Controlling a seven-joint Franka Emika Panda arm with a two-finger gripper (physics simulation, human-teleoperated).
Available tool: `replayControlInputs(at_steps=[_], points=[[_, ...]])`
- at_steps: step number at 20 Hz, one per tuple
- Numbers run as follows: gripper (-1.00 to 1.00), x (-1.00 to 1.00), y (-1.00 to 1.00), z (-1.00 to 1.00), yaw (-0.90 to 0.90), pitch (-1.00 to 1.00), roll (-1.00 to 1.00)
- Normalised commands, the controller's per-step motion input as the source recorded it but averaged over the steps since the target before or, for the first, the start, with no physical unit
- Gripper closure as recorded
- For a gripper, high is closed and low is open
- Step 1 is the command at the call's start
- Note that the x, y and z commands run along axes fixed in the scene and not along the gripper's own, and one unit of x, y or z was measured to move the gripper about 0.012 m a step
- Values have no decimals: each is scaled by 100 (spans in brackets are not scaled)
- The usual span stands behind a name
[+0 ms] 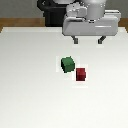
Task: Place the red cube on top of the green cube.
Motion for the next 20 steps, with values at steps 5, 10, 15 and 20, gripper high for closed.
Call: replayControlInputs(at_steps=[5, 10, 15, 20], points=[[-100, 0, -20, -80, 0, 0, 0], [-100, 0, -20, -20, 0, 0, 0], [-100, 40, 0, 0, 0, 0, 0], [-100, 0, 0, -60, 0, 0, 0]])
